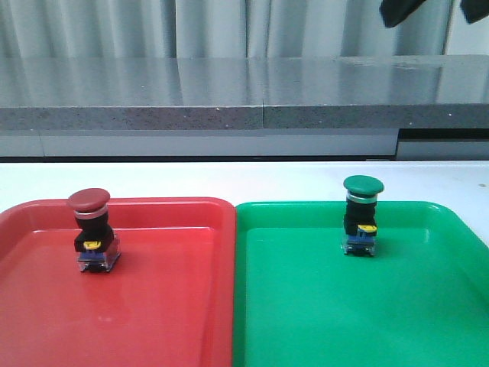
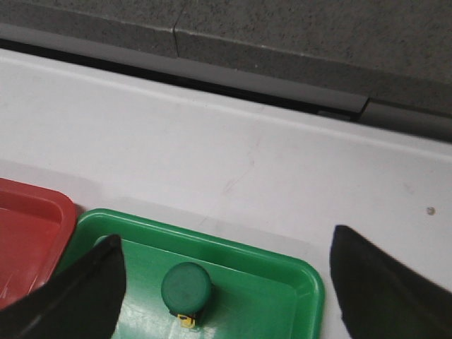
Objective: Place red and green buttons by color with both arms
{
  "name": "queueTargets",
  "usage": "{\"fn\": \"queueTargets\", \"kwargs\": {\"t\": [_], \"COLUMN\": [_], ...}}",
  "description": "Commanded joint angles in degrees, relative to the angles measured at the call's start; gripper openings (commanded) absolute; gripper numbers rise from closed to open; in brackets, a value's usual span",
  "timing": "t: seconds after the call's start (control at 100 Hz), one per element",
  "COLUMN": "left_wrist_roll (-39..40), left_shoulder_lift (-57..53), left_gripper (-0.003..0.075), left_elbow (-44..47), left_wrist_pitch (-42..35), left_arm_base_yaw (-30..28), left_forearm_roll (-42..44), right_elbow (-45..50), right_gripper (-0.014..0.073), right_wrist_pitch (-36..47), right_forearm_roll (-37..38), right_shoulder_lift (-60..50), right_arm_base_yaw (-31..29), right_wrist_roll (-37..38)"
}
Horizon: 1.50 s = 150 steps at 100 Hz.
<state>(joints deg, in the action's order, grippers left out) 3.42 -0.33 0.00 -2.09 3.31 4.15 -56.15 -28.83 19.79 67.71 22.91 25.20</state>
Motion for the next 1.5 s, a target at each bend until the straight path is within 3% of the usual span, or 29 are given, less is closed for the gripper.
{"fn": "queueTargets", "kwargs": {"t": [0.0,0.65,1.0,1.12,1.41,1.49], "left_wrist_roll": [0.27,0.27,0.27,0.27,0.27,0.27], "left_shoulder_lift": [-1.7,-1.7,-1.7,-1.7,-1.7,-1.7], "left_gripper": [-0.002,-0.002,-0.002,-0.0019,-0.0019,-0.0019], "left_elbow": [2.44,2.44,2.44,2.44,2.44,2.44], "left_wrist_pitch": [-4.57,-4.57,-4.57,-4.57,-4.57,-4.57], "left_arm_base_yaw": [0.01,0.01,0.01,0.01,0.01,0.01], "left_forearm_roll": [-0.47,-0.47,-0.47,-0.47,-0.47,-0.47], "right_elbow": [0.74,21.87,22.53,22.53,22.53,22.53], "right_gripper": [0.0593,0.0591,0.0581,0.0458,-0.0095,-0.0107], "right_wrist_pitch": [1.99,0.36,-0.42,0.16,0.1,0.1], "right_forearm_roll": [2.72,2.72,2.72,2.72,2.72,2.72], "right_shoulder_lift": [-5.53,-38.37,-42.23,-42.23,-42.23,-42.23], "right_arm_base_yaw": [-0.28,-0.28,-0.28,-0.28,-0.28,-0.28], "right_wrist_roll": [0.12,0.56,0.56,0.56,0.56,0.56]}}
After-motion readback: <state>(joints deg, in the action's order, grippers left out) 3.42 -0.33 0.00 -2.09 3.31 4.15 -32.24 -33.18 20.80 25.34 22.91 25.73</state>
